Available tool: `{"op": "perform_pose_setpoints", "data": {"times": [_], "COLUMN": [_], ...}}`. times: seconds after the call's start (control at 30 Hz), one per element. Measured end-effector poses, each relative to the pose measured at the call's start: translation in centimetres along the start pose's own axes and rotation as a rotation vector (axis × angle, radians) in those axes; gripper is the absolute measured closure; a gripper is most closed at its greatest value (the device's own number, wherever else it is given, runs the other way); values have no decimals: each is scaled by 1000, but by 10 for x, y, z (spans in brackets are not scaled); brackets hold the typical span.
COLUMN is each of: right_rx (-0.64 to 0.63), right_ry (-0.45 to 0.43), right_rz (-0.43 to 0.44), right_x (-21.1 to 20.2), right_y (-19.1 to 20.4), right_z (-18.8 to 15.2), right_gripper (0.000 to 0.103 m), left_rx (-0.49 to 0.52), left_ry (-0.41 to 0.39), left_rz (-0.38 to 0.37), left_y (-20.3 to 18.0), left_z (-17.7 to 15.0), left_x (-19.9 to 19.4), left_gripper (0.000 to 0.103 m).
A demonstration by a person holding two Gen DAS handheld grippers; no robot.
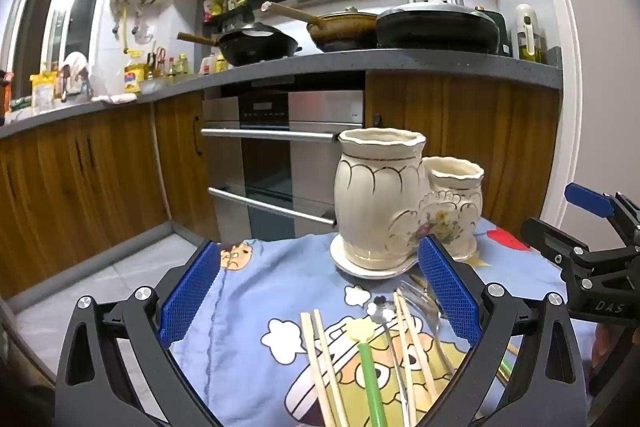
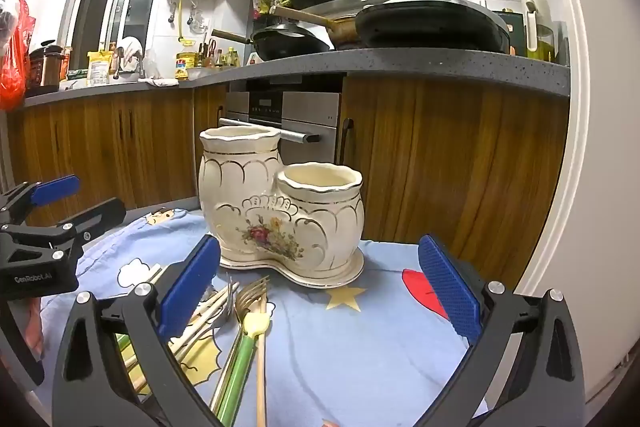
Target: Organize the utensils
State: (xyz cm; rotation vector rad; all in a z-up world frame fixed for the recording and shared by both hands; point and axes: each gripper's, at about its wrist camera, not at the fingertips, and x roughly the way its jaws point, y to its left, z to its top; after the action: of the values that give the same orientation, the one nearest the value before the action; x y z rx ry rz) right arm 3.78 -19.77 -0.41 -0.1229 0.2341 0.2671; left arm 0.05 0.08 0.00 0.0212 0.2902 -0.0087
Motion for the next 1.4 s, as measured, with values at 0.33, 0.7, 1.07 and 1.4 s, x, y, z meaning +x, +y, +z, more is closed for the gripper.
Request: {"op": "perform_pose_setpoints", "data": {"times": [0.33, 0.7, 1.07, 1.4], "right_rx": [27, 20, 18, 18], "right_ry": [6, -3, 3, 3], "right_rz": [0, -6, -7, -7], "right_x": [-2, -4, -2, -2], "right_y": [-6, -4, -3, -3], "right_z": [2, 0, -1, -1], "right_gripper": [5, 5, 5, 5], "left_rx": [-2, -2, -3, -3], "left_ry": [-1, -4, -4, -3], "left_rz": [-1, -5, -6, -6], "left_y": [-5, -4, -3, -4], "left_z": [1, 0, 0, 0], "left_x": [-1, -2, -1, -1], "left_gripper": [5, 5, 5, 5]}}
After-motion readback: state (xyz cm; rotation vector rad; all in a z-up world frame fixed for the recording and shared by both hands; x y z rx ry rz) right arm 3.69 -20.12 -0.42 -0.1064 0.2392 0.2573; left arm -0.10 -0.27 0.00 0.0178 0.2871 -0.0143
